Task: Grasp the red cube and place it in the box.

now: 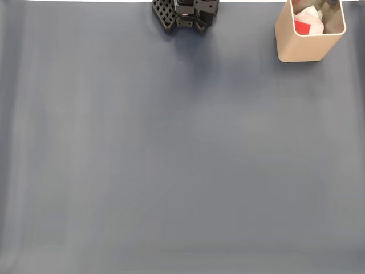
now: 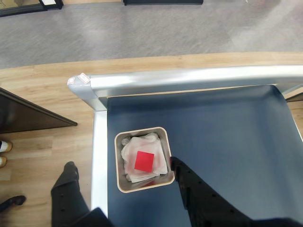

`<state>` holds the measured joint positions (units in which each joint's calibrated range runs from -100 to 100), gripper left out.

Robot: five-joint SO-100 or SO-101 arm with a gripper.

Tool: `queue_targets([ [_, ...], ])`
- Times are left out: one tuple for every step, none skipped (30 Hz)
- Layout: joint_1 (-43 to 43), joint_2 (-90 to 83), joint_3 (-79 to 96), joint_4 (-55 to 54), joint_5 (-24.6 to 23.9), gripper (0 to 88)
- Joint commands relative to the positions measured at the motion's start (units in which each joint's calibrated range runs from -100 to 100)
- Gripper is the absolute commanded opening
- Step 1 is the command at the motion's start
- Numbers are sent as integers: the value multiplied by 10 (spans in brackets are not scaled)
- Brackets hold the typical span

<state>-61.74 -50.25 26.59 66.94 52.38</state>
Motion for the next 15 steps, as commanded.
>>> queue_targets([
  [7,-16,-5,-10,3,397],
  [9,-16,-5,-10,6,371],
  [12,-17,-5,-10,8,345],
  [15,-17,-5,-10,9,316],
  [19,-17,-5,-10,9,275],
  [23,-17,-5,-10,10,241],
  [27,-17,-5,-10,12,217],
  [33,-17,-5,-10,14,186],
  [36,-17,-5,-10,14,143],
  [40,-17,-7,-10,14,104],
  [45,-16,-9,-10,14,73],
  [51,-16,-10,-11,13,48],
  [56,-16,-12,-12,12,16],
  [63,-16,-12,-13,11,2],
  [78,-16,-13,-18,10,2],
])
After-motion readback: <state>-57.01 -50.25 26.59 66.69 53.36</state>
